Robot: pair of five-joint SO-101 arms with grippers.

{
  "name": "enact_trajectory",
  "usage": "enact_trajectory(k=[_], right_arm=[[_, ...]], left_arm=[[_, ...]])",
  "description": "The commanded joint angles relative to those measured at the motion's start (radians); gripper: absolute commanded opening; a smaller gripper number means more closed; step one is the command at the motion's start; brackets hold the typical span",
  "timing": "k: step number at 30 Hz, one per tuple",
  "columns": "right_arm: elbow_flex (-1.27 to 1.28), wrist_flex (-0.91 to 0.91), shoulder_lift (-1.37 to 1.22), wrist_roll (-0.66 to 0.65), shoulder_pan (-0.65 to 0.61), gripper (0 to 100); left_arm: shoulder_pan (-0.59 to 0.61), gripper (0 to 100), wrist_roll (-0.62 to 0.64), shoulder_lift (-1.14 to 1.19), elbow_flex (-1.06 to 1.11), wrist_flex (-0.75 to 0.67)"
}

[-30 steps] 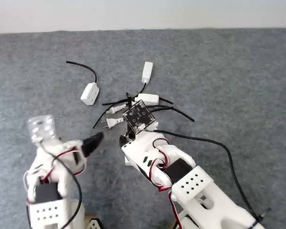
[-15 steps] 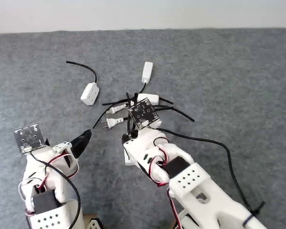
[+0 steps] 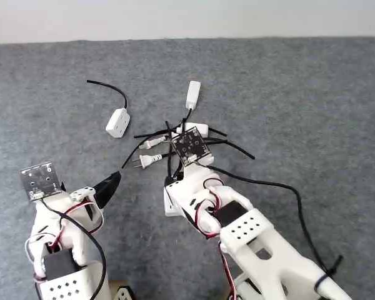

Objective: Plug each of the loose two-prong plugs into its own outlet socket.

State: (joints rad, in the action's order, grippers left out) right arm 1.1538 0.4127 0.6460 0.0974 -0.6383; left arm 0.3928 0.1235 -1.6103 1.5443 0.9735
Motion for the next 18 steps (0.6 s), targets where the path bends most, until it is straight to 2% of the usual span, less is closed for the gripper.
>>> enact_trajectory(k=[1,18], right_arm=[[-0.043,-0.012,-0.002,0.003,0.015,0.8],[-0.014,0.016,-0.067,-0.04,-0.005,0.8]], left_arm=[[0.0,47,-0.012,-0.006,-0.01,-0.002],[0.0,47,-0.014,-0.008,0.016,-0.037]])
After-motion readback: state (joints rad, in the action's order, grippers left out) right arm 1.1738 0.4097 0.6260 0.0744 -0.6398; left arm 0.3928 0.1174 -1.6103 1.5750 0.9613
